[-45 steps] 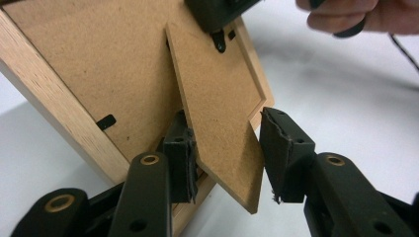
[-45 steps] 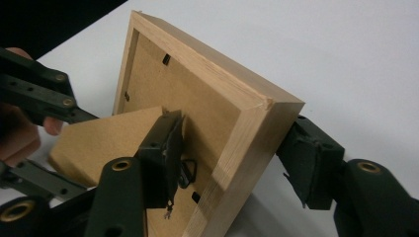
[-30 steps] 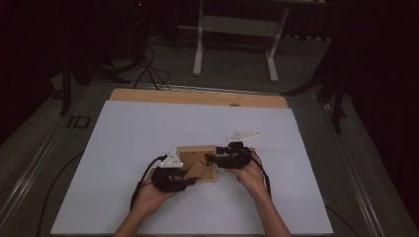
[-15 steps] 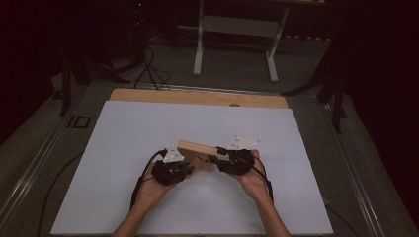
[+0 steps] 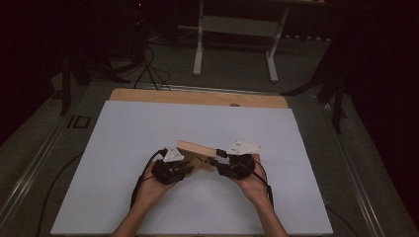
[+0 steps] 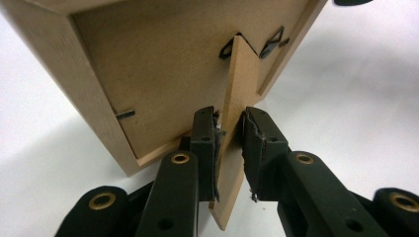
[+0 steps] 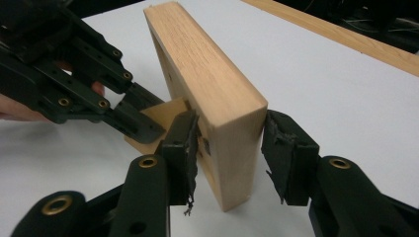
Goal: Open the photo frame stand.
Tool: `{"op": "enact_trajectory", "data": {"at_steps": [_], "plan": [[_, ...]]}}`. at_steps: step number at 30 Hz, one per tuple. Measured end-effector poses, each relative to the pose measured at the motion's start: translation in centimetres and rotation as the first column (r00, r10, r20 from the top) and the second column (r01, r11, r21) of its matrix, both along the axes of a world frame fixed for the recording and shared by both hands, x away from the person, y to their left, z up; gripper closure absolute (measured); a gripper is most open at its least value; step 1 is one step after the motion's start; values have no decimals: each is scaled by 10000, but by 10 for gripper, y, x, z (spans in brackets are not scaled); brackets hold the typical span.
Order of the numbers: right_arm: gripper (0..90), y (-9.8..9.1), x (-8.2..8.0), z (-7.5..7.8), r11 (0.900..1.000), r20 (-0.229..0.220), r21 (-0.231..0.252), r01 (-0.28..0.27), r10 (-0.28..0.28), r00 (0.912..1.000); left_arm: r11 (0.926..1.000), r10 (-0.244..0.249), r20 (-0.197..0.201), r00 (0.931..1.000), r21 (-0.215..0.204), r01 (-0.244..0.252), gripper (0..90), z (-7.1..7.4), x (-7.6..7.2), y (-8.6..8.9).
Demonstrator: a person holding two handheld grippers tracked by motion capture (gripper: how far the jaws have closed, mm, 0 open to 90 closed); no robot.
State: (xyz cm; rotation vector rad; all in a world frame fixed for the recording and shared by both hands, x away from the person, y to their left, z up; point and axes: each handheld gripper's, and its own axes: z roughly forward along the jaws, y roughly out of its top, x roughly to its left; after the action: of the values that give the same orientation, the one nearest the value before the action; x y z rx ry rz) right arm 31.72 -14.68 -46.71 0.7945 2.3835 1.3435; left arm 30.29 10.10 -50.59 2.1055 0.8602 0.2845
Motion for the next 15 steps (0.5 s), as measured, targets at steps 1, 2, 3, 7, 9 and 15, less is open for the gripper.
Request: {"op": "enact_trajectory", "data": {"at_steps": [1, 2, 3, 7, 9, 15], "plan": [[570, 0, -1, 0, 10000, 1, 11, -10, 10, 10000, 10000, -3, 18, 10000, 4, 3, 759, 0, -1, 0], [570, 0, -1, 0, 10000, 10, -17, -47, 47, 10000, 10000, -8, 35, 10000, 17, 8, 760, 0, -1, 0], [568, 0, -2, 0, 10000, 7, 16, -92, 92, 10000, 9999, -10, 102, 9999, 101, 9, 757, -1, -3, -1], [563, 0, -4, 0, 9998, -35, 16, -192, 192, 9998, 9998, -99, 53, 9999, 151, 98, 743, -2, -5, 0], [558, 1, -8, 0, 9996, -7, -43, -294, 294, 9996, 9998, -119, 45, 9999, 171, 118, 727, -3, -6, 0], [549, 1, -12, 0, 9988, 2, -102, -482, 482, 9988, 9997, -167, 16, 9999, 167, 167, 722, -3, -10, 2]]}}
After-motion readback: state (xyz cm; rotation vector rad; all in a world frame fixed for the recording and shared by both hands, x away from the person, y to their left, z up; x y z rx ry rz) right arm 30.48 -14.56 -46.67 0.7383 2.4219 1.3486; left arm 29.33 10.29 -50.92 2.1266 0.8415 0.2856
